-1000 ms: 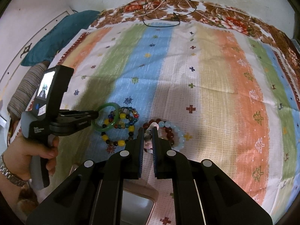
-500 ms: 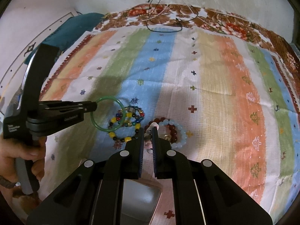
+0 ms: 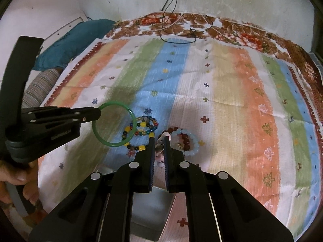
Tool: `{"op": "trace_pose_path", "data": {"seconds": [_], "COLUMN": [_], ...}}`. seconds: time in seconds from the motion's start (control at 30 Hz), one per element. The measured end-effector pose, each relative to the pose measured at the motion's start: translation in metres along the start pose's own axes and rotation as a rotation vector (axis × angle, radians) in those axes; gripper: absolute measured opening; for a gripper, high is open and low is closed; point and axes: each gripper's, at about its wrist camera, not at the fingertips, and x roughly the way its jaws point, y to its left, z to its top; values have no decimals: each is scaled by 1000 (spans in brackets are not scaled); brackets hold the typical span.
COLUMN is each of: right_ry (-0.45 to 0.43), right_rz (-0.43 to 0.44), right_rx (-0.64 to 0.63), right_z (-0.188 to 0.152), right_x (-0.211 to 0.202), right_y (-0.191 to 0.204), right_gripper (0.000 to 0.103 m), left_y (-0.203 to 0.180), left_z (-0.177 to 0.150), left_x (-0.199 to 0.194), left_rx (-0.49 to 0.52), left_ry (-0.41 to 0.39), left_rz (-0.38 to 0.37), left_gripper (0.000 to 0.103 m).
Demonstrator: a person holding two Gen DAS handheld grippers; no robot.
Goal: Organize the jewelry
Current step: 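Lower green bangle into tin, open left tool while right tool releases pale blue bracelet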
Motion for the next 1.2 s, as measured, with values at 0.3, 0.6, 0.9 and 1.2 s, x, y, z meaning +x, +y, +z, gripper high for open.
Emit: {"op": "trace_pose_path", "data": {"seconds": [0.3, 0.6, 0.9, 1.2], "right_ry": [-27, -51, -64, -46], "right_rz": [9, 16, 32, 60], "right_rx": [6, 6, 6, 2], "right_z": [-9, -23, -38, -52], "right_x": [-17, -34, -49, -53], "right_y": [3, 5, 7, 14], "right_gripper": [9, 9, 9, 10], "left_y": [-10, -24, -26, -32], "left_z": [-15, -38, -61, -76], "left_x": [-37, -60, -74, -77], "left_rx": [27, 67, 83, 100], "left_ry": [-65, -99, -113, -104], "left_rz": [-45, -57, -55, -60], "left_gripper": [8, 8, 8, 9]}}
